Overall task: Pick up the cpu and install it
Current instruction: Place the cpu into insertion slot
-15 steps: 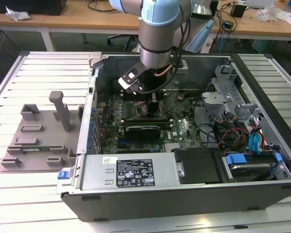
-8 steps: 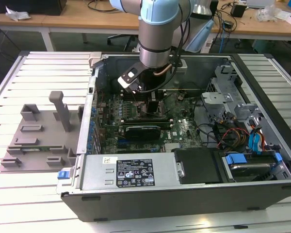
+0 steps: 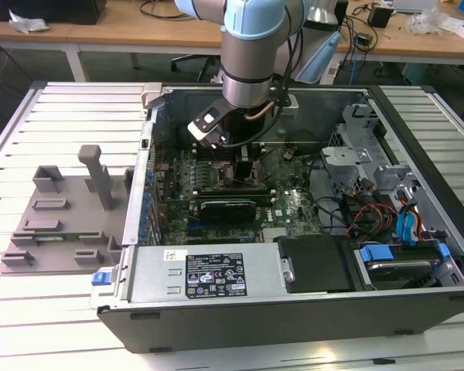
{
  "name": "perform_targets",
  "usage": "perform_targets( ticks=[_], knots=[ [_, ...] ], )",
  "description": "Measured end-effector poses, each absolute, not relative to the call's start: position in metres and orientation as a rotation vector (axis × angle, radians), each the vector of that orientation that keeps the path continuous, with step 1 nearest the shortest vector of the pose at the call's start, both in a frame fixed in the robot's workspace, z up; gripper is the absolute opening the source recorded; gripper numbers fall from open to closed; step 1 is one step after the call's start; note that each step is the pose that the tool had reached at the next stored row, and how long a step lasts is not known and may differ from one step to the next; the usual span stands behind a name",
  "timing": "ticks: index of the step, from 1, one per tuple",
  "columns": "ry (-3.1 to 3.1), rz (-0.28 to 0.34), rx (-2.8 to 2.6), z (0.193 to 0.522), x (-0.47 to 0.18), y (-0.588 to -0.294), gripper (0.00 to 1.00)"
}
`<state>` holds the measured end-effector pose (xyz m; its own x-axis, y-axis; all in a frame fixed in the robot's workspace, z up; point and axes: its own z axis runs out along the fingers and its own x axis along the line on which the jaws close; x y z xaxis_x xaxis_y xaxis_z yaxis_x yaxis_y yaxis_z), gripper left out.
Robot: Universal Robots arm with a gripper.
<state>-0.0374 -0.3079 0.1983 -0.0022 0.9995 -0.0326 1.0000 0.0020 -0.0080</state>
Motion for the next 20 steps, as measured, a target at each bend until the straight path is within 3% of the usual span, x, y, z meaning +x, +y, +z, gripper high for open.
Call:
perform_targets(
  ticks=[20],
  knots=[
    [2.238,-0.047,2.176,0.2046,-0.0386,-0.3079,0.55]
  ],
)
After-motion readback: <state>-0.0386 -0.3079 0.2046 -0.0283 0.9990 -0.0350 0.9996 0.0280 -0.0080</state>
